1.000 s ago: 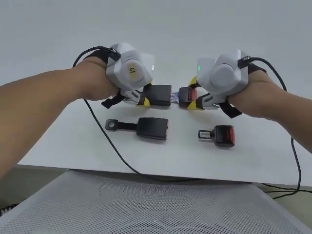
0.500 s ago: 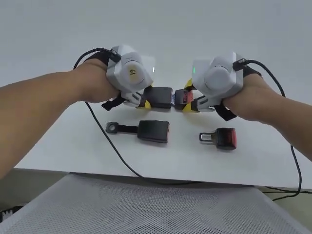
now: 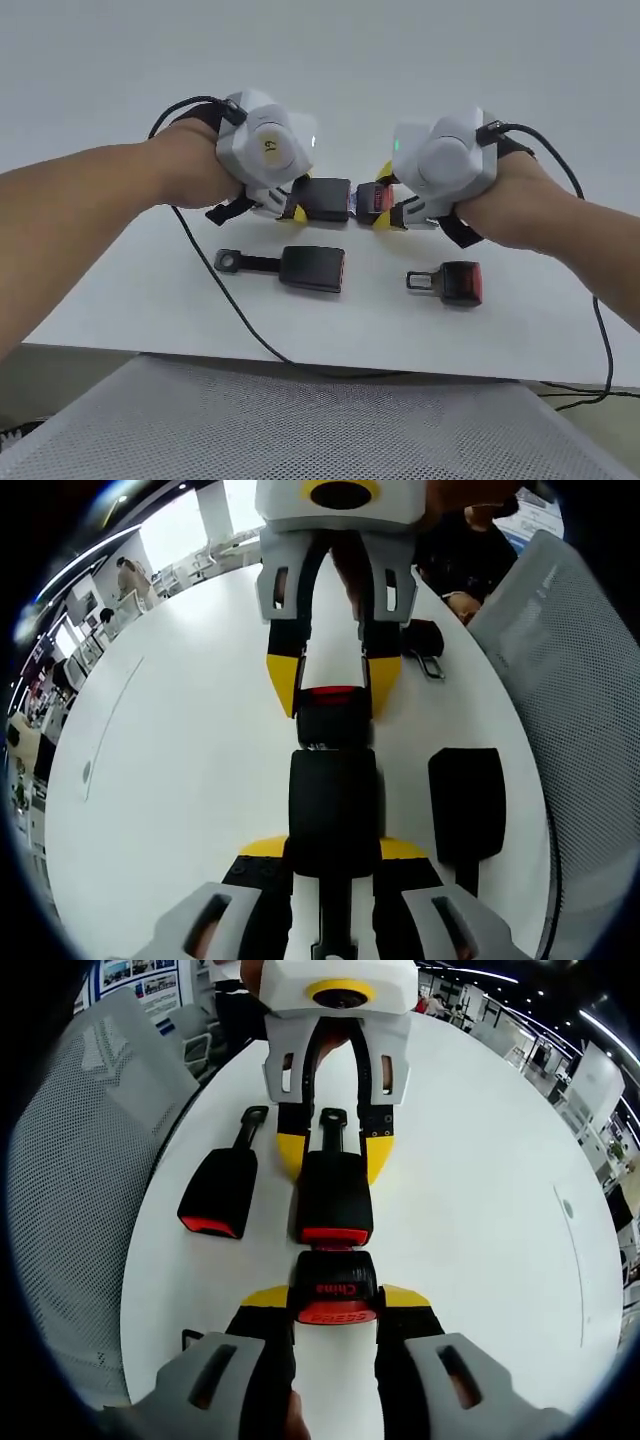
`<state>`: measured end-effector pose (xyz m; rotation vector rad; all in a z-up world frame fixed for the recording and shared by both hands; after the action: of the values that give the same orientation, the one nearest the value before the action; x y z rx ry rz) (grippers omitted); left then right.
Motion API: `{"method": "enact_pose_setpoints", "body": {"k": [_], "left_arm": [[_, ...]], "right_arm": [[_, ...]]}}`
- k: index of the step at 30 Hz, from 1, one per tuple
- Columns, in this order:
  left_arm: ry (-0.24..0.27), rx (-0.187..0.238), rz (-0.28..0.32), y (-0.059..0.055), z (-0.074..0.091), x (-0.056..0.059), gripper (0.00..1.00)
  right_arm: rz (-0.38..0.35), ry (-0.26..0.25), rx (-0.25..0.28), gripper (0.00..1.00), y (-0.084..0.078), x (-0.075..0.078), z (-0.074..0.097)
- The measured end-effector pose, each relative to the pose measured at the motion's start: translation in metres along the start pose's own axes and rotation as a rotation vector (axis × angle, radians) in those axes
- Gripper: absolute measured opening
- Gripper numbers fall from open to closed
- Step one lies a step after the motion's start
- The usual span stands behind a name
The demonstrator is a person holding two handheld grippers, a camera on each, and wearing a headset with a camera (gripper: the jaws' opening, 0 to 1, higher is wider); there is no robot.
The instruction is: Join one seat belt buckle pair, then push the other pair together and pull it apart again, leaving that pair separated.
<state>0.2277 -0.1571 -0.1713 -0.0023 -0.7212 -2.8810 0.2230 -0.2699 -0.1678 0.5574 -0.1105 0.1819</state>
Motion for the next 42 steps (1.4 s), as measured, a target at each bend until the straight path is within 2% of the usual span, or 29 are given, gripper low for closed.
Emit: {"method": "enact_pose_setpoints", "body": {"k": [5, 7, 14, 27, 30, 42], "left_arm": [[0.012, 0.043, 0.025, -0.0040, 0.0015, 0.0000, 0.29], [0.016, 0.048, 0.028, -0.0042, 0.0009, -0.0001, 0.29], [0.012, 0.045, 0.024, -0.0043, 0.0000, 0.0001, 0.28], [0.009, 0.055, 0.029, -0.0040, -0.0006, 0.0008, 0.29], [0.009, 0.040, 0.041, -0.0029, -0.0014, 0.0002, 0.29], [0.025, 0.038, 0.017, -0.0028, -0.0010, 0.0015, 0.31]], "right_arm": [[-0.003, -0.004, 0.015, 0.27, -0.0018, 0.0003, 0.0017], [-0.008, -0.004, 0.019, 0.27, -0.0029, 0.0013, 0.0013], [-0.012, 0.003, 0.019, 0.27, -0.0060, 0.0035, 0.0001], [-0.012, 0.007, 0.004, 0.28, -0.0022, 0.0001, 0.0034], [-0.010, 0.000, 0.000, 0.29, -0.0016, -0.0001, 0.0035], [-0.005, -0.005, -0.004, 0.31, -0.0007, -0.0002, 0.0022]]}}
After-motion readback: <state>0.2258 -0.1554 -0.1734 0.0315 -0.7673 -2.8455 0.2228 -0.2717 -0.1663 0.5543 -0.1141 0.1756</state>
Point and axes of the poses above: the centre of the closed fingertips' face, and the gripper's own axes: z roughly backward along the fingers, x roughly to its right, y roughly out of its top, the point moved 4 cm from there along z, roughly backward along the fingers, and after that the axes turned 10 degrees about z, right-handed, at the moved point
